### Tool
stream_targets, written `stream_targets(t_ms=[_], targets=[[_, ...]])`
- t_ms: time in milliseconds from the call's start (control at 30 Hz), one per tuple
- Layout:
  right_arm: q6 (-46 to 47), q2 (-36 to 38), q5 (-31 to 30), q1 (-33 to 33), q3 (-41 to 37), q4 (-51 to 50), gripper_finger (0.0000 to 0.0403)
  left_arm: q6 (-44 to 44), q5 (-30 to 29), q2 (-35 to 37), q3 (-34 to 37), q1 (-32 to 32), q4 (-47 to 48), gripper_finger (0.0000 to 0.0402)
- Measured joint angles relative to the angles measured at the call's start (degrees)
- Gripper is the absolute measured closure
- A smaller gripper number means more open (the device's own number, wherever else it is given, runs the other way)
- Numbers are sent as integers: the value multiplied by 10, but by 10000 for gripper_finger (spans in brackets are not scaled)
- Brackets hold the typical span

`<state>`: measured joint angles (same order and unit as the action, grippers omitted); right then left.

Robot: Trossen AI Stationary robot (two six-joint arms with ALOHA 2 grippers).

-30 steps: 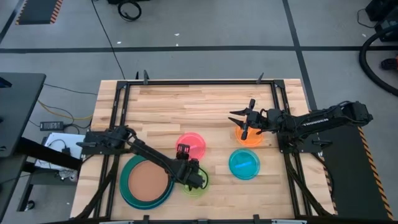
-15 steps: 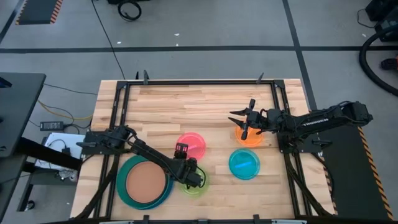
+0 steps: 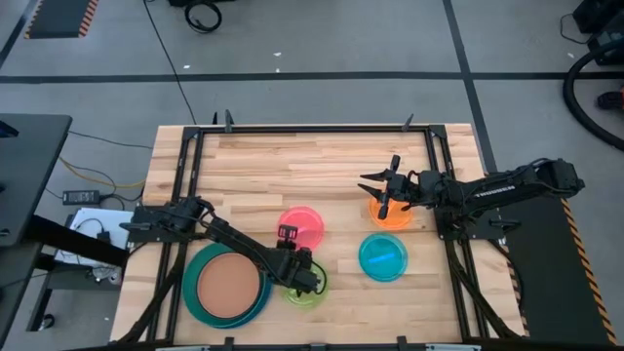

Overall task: Stack plastic plates
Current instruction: Stack the pink plate on top of the brown plate

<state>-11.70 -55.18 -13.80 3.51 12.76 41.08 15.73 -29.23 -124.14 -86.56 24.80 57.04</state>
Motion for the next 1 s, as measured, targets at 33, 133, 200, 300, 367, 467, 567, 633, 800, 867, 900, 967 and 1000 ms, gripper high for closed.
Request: stream_targets(t_ms=[33, 133, 200, 300, 367, 467, 567, 633, 800, 867, 900, 967, 1000], targets=[[0, 0, 0, 0, 0, 0, 278, 0, 2, 0, 0, 0, -1, 371], [0, 0, 0, 0, 0, 0, 278, 0, 5, 0, 0, 0, -2, 390], [0, 0, 0, 0, 0, 0, 278, 1, 6, 0, 0, 0, -1, 395], [0, 0, 0, 0, 0, 0, 278, 1, 6, 0, 0, 2, -1, 395], [0, 0, 0, 0, 0, 0, 278, 1, 7, 0, -1, 2, 1, 392], [0, 0, 0, 0, 0, 0, 278, 9, 12, 0, -13, 2, 27, 390], [0, 0, 0, 0, 0, 0, 278, 20, 5, 0, -34, 2, 61, 390], [1, 0, 0, 0, 0, -1, 278, 32, -2, 0, -52, 2, 96, 390], [1, 0, 0, 0, 0, -4, 278, 73, -6, 0, -112, 4, 176, 389], [1, 0, 0, 0, 0, -5, 278, 97, -6, 0, -143, 6, 214, 389], [1, 0, 0, 0, 0, -5, 278, 113, -6, 0, -159, 8, 231, 389], [1, 0, 0, 0, 0, -5, 278, 152, 3, 0, -192, 11, 271, 389], [1, 0, 0, 0, 0, -6, 278, 174, 13, 0, -209, 12, 289, 389]])
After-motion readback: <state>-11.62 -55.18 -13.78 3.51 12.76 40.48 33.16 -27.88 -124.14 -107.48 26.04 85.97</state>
